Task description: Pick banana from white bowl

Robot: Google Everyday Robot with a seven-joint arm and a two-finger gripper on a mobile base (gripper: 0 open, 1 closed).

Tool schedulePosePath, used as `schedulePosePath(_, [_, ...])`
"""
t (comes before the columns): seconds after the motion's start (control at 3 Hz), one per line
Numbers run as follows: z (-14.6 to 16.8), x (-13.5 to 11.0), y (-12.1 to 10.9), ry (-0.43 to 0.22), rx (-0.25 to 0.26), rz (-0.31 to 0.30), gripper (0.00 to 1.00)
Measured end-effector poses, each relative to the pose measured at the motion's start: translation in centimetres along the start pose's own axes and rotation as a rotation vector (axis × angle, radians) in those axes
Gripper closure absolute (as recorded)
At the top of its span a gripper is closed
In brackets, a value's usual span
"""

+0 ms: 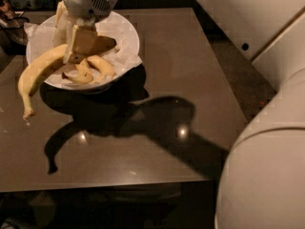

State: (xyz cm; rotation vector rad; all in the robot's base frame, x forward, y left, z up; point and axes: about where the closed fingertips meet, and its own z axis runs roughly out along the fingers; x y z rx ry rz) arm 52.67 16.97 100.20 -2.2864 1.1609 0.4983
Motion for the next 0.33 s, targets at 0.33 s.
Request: schedulePosePath(0.33, [0.33,0.38,0.24,0.0,-0.003,0.01,1.0])
